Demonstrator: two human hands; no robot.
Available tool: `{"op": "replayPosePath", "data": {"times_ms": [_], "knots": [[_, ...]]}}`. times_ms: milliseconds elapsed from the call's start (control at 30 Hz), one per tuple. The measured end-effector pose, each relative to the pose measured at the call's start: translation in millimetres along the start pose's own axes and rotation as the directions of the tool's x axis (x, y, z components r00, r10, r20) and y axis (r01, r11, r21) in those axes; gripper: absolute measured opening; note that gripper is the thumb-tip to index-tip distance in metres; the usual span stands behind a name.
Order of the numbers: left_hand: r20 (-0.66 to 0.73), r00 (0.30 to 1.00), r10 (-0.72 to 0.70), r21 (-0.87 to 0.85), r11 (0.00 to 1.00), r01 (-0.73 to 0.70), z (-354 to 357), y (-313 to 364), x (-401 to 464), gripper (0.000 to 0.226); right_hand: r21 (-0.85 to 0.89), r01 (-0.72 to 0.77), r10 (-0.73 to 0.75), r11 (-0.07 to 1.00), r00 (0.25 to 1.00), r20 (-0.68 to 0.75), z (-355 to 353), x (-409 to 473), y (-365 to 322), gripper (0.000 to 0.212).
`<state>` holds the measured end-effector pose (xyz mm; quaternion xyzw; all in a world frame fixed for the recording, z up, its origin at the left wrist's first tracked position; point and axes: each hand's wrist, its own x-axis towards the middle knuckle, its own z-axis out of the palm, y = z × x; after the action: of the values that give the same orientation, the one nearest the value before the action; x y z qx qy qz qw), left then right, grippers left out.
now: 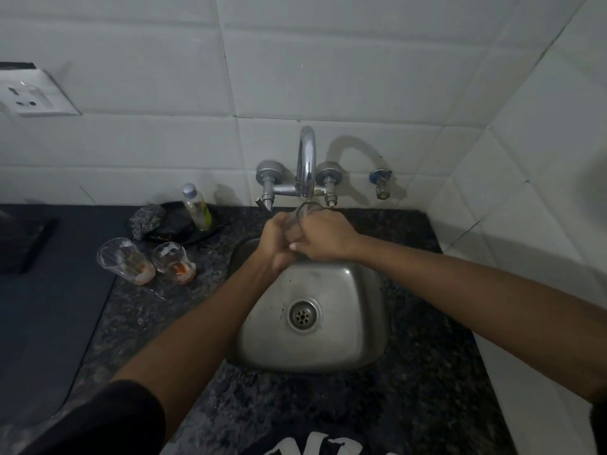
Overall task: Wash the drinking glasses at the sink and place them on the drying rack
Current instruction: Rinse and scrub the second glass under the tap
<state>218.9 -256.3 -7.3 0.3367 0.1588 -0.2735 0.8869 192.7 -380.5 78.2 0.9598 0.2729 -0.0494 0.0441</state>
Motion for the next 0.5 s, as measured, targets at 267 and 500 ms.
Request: {"op": "replayPosePath", "data": {"times_ms": [267,500], "knots": [[-0.011,0.999,-0.044,0.186,0.982,0.045,6.5,13.8,0.4,0.008,-0.330,0.256,-0.250,0.908,0.966,0.062,-1.7,-2.0,4.0,0.021],[0.001,0.998,-0.058,0.194,0.979,0.057,2.1,8.1,-1.8,0.035,-0.313,0.326,-0.317,0.892,0.945,0.080,0.7,-4.4,-3.0,0.025]]}}
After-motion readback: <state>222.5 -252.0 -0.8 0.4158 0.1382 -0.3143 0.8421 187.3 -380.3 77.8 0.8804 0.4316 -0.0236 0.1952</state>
